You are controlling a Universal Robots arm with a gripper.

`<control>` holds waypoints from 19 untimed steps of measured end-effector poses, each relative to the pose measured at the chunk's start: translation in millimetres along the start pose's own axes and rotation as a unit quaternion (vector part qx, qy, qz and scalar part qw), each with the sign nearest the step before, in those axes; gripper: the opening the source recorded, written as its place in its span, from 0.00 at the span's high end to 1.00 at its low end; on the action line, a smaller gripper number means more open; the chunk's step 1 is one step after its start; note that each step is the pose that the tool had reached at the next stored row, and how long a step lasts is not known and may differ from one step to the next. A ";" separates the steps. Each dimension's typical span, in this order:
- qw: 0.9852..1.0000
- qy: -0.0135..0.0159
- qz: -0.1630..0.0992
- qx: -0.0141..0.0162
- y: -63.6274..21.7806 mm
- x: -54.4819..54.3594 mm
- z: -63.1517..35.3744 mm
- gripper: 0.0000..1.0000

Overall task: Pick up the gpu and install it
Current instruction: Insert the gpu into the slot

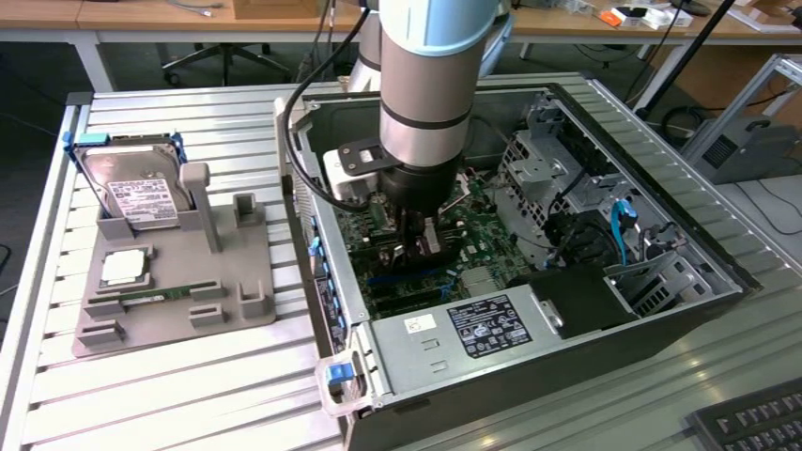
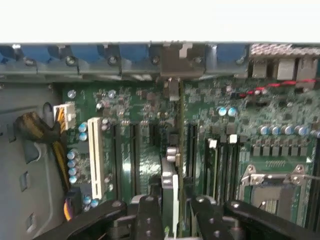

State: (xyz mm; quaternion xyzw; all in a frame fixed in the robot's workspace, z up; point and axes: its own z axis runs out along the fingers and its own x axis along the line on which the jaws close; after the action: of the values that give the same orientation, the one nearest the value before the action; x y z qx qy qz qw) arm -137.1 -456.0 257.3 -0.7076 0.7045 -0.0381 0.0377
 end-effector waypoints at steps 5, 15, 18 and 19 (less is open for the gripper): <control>1.000 0.000 0.000 0.000 0.1 -0.1 0.7 0.73; 1.000 0.000 0.000 0.002 0.8 -0.1 -2.7 0.73; 1.000 0.000 0.000 0.004 2.2 -0.1 -5.2 0.73; 1.000 0.000 0.000 0.004 2.4 -0.1 -5.2 0.73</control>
State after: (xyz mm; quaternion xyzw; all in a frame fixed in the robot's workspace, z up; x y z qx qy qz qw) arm -140.0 -455.9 262.2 -0.7075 0.7044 -0.0404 0.0406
